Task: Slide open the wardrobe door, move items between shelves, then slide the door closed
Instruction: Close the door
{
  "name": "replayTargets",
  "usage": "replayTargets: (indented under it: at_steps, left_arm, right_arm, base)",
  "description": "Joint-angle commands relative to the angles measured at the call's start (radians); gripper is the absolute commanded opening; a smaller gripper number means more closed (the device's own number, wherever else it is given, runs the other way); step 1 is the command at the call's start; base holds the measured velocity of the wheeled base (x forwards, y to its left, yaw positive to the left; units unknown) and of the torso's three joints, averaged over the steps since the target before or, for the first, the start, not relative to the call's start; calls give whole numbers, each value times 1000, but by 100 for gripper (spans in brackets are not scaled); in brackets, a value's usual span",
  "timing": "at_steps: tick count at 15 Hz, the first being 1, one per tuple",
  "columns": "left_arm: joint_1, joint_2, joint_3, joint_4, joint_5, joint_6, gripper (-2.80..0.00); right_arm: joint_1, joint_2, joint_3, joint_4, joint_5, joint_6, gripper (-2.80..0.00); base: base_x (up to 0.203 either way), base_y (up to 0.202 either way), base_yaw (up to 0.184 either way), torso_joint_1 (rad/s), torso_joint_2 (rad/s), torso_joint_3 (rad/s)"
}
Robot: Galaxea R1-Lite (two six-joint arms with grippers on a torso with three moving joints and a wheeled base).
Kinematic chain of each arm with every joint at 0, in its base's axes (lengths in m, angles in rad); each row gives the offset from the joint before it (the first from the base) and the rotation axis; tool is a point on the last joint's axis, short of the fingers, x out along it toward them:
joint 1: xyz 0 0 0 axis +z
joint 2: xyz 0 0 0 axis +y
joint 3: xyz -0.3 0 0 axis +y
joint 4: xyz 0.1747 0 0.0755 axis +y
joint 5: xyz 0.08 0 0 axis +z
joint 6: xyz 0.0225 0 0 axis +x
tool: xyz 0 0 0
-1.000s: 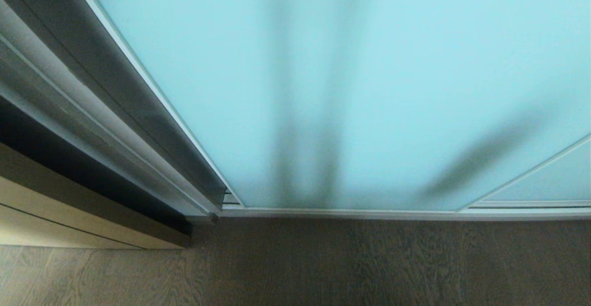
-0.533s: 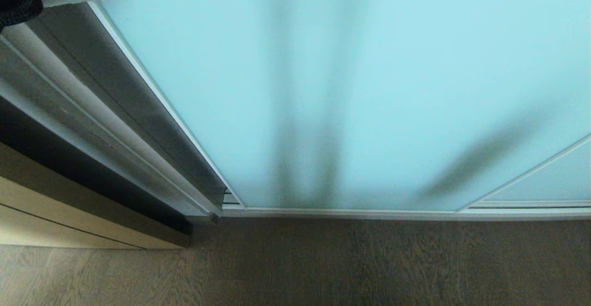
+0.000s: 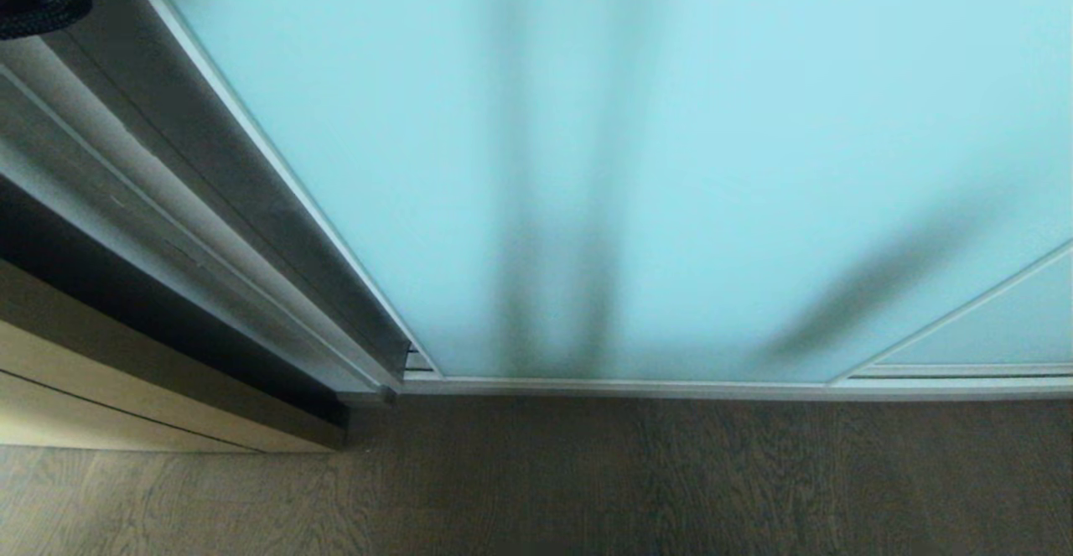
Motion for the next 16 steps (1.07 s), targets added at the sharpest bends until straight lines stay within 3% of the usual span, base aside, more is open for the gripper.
replayTargets:
  at_steps: [1, 4, 16]
  left_arm:
    - [30, 15, 18, -21, 4, -1, -280]
    - [84, 22, 54, -117, 7, -7, -280]
    - [97, -58, 94, -121, -1, 1, -280]
  right_arm:
    - [1, 0, 0, 0, 0, 1, -280]
    - [1, 0, 0, 0, 0, 1, -280]
    - [1, 0, 0, 0, 0, 1, -280]
  base:
    - [0, 0, 0, 0, 0, 0]
    - [0, 0, 0, 0, 0, 0]
    - [0, 0, 0, 0, 0, 0]
